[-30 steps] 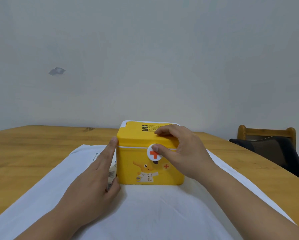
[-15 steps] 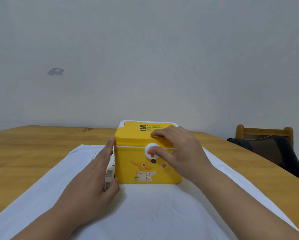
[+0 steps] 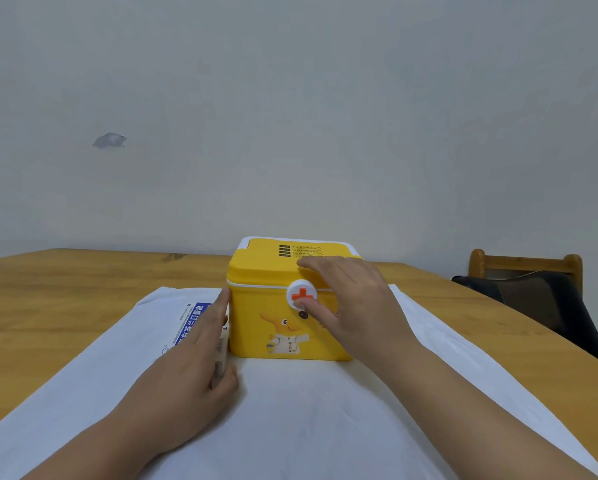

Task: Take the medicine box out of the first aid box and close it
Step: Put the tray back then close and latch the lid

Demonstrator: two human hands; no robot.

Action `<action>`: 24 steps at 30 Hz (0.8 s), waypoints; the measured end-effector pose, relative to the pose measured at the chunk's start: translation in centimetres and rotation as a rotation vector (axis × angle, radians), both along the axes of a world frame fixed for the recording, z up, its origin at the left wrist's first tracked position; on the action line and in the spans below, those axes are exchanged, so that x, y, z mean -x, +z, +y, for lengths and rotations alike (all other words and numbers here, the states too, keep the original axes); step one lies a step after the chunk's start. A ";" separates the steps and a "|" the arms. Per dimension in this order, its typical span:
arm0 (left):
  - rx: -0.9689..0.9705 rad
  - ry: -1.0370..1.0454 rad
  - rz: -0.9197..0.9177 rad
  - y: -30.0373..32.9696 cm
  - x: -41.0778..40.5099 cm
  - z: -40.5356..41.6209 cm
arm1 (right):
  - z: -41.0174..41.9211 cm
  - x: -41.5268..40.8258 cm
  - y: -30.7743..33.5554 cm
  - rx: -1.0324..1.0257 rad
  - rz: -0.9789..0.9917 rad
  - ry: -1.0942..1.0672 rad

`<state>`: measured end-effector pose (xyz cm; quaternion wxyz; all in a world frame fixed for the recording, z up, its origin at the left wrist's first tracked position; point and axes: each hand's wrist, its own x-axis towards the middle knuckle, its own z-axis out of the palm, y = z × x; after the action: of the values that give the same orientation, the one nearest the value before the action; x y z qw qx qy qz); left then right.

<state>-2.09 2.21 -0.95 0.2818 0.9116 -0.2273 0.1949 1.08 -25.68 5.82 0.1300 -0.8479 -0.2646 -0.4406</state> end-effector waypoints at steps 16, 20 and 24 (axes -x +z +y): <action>-0.337 0.291 -0.006 0.2 -0.5 -0.5 | 0.5 -1.8 -1.2 0.004 0.019 -0.127; -0.383 0.363 -0.022 1.0 0.1 -0.1 | 0.3 -0.9 -2.1 -0.004 -0.165 -0.062; -0.469 0.392 -0.144 2.3 0.7 -0.6 | 1.6 -0.1 -2.9 0.090 -0.105 0.176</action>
<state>-2.78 1.64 1.36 0.0042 0.9620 -0.1053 0.2518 1.17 -24.07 2.90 0.1158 -0.8023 -0.3639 -0.4588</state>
